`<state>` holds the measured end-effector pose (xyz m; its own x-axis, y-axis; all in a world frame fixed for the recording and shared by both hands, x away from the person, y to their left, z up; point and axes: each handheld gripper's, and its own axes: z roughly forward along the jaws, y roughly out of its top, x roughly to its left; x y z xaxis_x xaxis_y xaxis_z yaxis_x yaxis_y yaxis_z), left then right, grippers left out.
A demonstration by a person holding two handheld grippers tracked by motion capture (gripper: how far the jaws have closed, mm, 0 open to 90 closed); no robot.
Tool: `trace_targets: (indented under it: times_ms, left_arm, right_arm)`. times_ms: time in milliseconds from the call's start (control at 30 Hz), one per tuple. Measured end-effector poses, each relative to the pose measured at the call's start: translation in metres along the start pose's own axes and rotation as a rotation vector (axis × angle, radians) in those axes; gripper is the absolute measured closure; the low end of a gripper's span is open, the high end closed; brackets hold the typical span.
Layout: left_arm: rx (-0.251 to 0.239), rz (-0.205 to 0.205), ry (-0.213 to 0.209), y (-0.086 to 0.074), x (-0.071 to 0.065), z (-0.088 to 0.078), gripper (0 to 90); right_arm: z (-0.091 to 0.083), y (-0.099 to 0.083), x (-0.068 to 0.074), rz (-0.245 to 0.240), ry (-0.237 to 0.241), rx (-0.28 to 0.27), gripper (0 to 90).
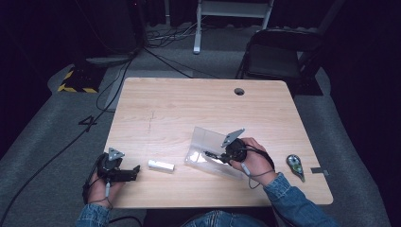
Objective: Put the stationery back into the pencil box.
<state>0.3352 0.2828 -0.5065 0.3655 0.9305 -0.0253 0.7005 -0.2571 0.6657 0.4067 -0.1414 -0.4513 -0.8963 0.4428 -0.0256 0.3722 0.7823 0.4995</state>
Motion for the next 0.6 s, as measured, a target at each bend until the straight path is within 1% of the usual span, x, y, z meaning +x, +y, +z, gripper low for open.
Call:
trace_targets:
  times_ms: [167,233,433,600]
  left_arm:
    - [0.0,0.0,0.0,0.0,0.0,0.0,0.3]
    - [0.0,0.0,0.0,0.0,0.0,0.0,0.3]
    - [0.0,0.0,0.0,0.0,0.0,0.0,0.3]
    - [0.0,0.0,0.0,0.0,0.0,0.0,0.3]
  right_arm:
    - [0.0024,-0.0002,0.0002,-0.006,-0.009,0.006,80.0]
    - [0.0033,0.0,0.0012,-0.009,-0.023,0.015,80.0]
    - [0.0053,0.0003,0.0024,-0.02,-0.04,0.023,80.0]
    - [0.0053,0.0003,0.0025,-0.019,-0.048,0.028,80.0]
